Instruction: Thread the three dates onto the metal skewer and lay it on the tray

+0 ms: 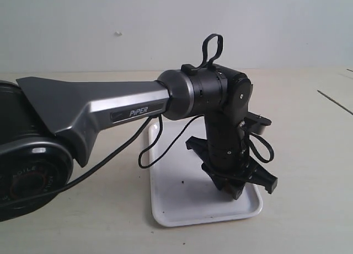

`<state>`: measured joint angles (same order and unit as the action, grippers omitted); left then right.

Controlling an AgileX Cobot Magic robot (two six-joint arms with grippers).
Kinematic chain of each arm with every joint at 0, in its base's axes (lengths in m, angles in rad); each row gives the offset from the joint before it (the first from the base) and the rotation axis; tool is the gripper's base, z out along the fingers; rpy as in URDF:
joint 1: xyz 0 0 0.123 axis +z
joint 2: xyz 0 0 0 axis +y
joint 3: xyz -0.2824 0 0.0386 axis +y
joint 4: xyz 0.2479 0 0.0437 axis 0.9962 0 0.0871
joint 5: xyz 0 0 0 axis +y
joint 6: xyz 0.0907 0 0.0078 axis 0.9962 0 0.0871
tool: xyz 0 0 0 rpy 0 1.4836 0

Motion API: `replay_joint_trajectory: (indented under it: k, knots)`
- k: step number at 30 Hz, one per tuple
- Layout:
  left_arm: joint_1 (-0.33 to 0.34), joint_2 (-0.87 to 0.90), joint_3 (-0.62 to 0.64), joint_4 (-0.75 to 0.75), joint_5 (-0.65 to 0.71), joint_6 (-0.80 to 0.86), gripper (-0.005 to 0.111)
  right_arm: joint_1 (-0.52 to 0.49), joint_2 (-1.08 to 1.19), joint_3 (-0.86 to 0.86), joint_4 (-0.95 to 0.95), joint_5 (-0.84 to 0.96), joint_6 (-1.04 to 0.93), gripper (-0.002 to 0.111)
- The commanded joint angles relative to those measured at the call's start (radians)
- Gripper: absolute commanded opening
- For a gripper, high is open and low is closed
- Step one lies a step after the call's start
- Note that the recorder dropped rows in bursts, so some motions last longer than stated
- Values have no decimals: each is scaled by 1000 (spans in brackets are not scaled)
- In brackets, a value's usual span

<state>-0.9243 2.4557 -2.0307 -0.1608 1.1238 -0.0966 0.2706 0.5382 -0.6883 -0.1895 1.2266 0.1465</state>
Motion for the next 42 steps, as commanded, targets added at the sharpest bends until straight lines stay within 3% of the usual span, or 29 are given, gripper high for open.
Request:
replay_joint_trajectory:
  k: [1,19,22,27,30,35,42]
  knots:
    - [-5,11,1,9,5,67,37,-5,-2,5,-8,-6,-7,0]
    - [-5,11,1,9,5,74,37,-5,-2,5,-6,-6,-7,0]
    - [-3,2,1,11,18,159,37,-5,-2,5,5,-6,-7,0]
    - [-3,-54,1,54,50,441,37,-5,-2,5,36,-6,-7,0]
    - [-3,-104,1,139,50,568,37,-5,-2,5,36,-6,-10,0]
    - [-3,-143,1,289,57,592,37,-5,-2,5,41,-6,-13,0]
    - [-3,-153,1,305,48,592,37,-5,-2,5,41,-6,-13,0]
